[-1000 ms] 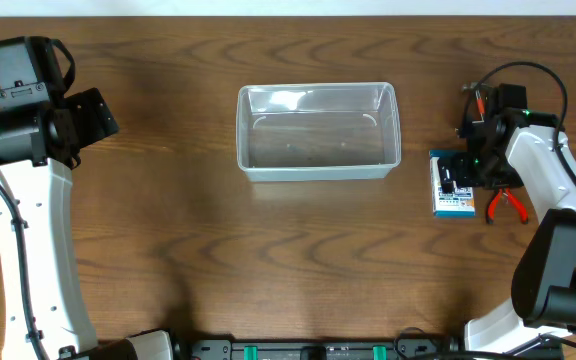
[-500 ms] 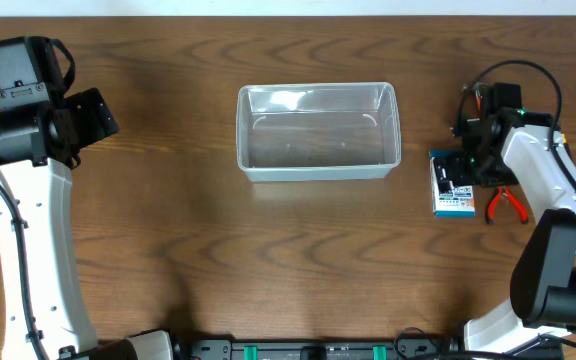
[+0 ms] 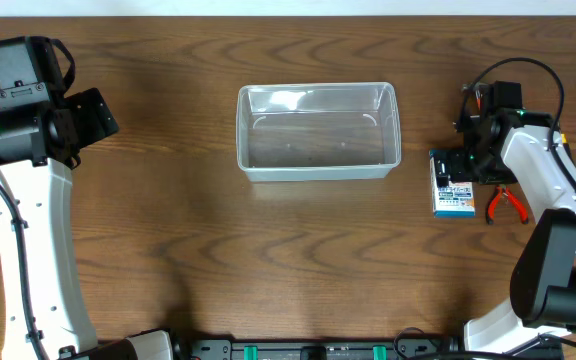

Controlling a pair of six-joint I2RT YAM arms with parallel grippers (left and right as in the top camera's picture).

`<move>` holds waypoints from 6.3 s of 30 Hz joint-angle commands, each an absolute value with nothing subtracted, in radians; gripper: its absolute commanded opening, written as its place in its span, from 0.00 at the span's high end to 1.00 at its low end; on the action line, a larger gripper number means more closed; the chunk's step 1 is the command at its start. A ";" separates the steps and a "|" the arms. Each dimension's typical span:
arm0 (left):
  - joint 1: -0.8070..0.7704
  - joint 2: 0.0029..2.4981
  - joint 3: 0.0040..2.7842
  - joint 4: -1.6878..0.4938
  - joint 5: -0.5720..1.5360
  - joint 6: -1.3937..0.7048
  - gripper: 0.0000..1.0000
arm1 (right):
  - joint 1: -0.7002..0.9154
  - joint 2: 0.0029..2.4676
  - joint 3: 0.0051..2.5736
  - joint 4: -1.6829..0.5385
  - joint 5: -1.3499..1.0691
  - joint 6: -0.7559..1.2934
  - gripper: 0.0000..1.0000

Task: Pack container
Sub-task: 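Close the right gripper on the screwdriver-set box's top edge, then lift the box with the right gripper and carry it over the container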

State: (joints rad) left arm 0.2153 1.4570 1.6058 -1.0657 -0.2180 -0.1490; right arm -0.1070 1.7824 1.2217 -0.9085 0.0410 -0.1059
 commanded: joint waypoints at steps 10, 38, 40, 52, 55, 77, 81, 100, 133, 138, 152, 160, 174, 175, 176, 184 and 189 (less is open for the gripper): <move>0.220 1.459 1.608 -1.065 -0.240 -0.132 0.02 | -0.097 1.897 1.215 -0.888 0.032 -0.023 0.01; 0.220 1.459 1.608 -1.065 -0.240 -0.132 0.02 | -0.097 1.936 1.215 -0.801 0.037 -0.023 0.01; 0.220 1.459 1.608 -1.065 -0.240 -0.132 0.02 | -0.097 1.937 1.215 -0.803 0.037 -0.023 0.01; 0.220 1.459 1.608 -1.065 -0.240 -0.132 0.02 | -0.097 1.937 1.215 -0.819 0.037 -0.023 0.01; 0.220 1.459 1.608 -1.065 -0.240 -0.132 0.02 | -0.097 1.937 1.215 -0.819 0.036 -0.023 0.01; 0.220 1.459 1.608 -1.065 -0.240 -0.132 0.02 | -0.074 1.938 1.214 -0.826 0.037 0.042 0.01; 0.220 1.459 1.608 -1.065 -0.240 -0.132 0.02 | -0.060 1.938 1.214 -0.829 0.037 0.045 0.01; 0.220 1.459 1.608 -1.065 -0.240 -0.132 0.02 | -0.067 1.951 1.214 -0.826 0.053 0.084 0.01; 0.220 1.459 1.608 -1.065 -0.240 -0.132 0.02 | -0.096 1.977 1.215 -0.834 0.083 0.073 0.06; 0.220 1.459 1.608 -1.065 -0.240 -0.132 0.03 | -0.096 1.977 1.215 -0.834 0.083 0.074 0.11; 0.220 1.459 1.608 -1.065 -0.240 -0.132 0.02 | -0.096 1.977 1.217 -0.834 0.083 0.074 0.22; 0.220 1.459 1.608 -1.065 -0.240 -0.132 0.02 | -0.096 1.977 1.240 -0.847 0.083 0.074 0.23; 0.220 1.459 1.608 -1.065 -0.240 -0.132 0.02 | -0.096 1.977 1.291 -0.886 0.083 0.074 0.32; 0.220 1.459 1.608 -1.065 -0.240 -0.132 0.02 | -0.096 1.977 1.303 -0.895 0.083 0.074 0.32; 0.220 1.459 1.608 -1.065 -0.240 -0.132 0.02 | -0.096 1.977 1.318 -0.906 0.083 0.074 0.33; 0.220 1.459 1.608 -1.065 -0.240 -0.132 0.02 | -0.087 1.976 1.511 -1.034 0.083 0.056 0.32; 0.220 1.459 1.608 -1.065 -0.240 -0.132 0.02 | -0.059 1.977 1.689 -1.123 0.082 0.002 0.32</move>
State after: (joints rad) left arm 0.2153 1.4570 1.6058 -1.0660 -0.2180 -0.1486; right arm -0.0830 1.9797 1.5864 -1.1000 0.0711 0.0463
